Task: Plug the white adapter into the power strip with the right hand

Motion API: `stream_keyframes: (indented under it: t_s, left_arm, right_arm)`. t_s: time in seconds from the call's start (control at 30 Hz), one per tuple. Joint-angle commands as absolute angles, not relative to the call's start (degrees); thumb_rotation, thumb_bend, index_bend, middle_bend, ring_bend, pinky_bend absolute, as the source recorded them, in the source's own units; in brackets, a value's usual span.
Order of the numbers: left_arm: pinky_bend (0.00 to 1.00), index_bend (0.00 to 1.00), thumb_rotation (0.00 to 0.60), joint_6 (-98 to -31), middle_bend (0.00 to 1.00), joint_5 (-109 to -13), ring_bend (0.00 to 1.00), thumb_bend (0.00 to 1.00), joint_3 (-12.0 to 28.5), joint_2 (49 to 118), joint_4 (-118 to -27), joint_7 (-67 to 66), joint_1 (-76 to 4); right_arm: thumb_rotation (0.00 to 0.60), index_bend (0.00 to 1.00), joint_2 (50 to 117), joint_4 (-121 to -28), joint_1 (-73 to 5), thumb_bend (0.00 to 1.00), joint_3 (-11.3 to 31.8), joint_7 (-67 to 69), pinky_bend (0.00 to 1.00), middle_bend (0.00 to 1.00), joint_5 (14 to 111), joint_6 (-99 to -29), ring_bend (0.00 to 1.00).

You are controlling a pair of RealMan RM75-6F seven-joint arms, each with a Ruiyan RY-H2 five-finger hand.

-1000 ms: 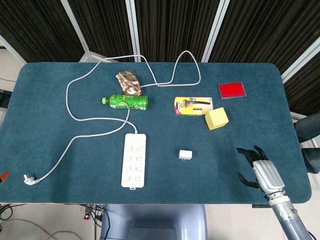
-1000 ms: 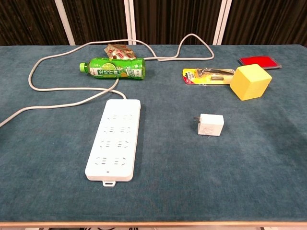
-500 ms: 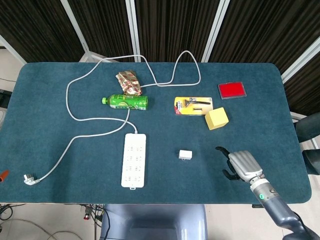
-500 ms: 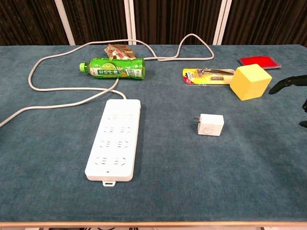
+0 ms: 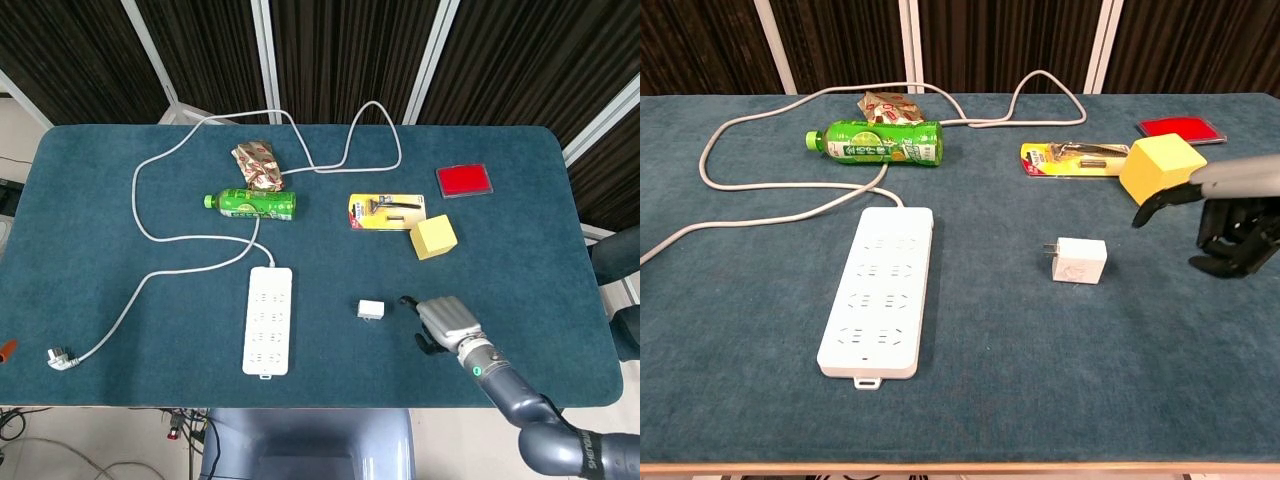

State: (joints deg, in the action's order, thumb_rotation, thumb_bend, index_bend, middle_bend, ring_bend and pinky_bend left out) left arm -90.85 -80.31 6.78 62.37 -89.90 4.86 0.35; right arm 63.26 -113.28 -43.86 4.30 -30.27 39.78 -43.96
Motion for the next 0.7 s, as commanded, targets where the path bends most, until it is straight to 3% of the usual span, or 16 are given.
stream_keyframes:
  t_s: [0.03,0.7]
  left_arm:
    - [0.00,0.16,0.600,-90.8,0.00,-80.2,0.00,0.08,6.8,62.4,-89.9,4.9,0.3]
    - [0.00,0.16,0.600,-90.6,0.00,-80.0,0.00,0.08,6.9,62.5,-89.9,4.6,0.2]
  right_arm:
    - [0.600,0.16,65.0,-113.2,-45.9,0.59,2.6,-31.9,0.85,0.84,37.2,-44.6,0.90]
    - [0.600,0.16,67.6,-112.4,-50.0,0.59,-0.4,-31.1,0.85,0.84,34.5,-46.5,0.90]
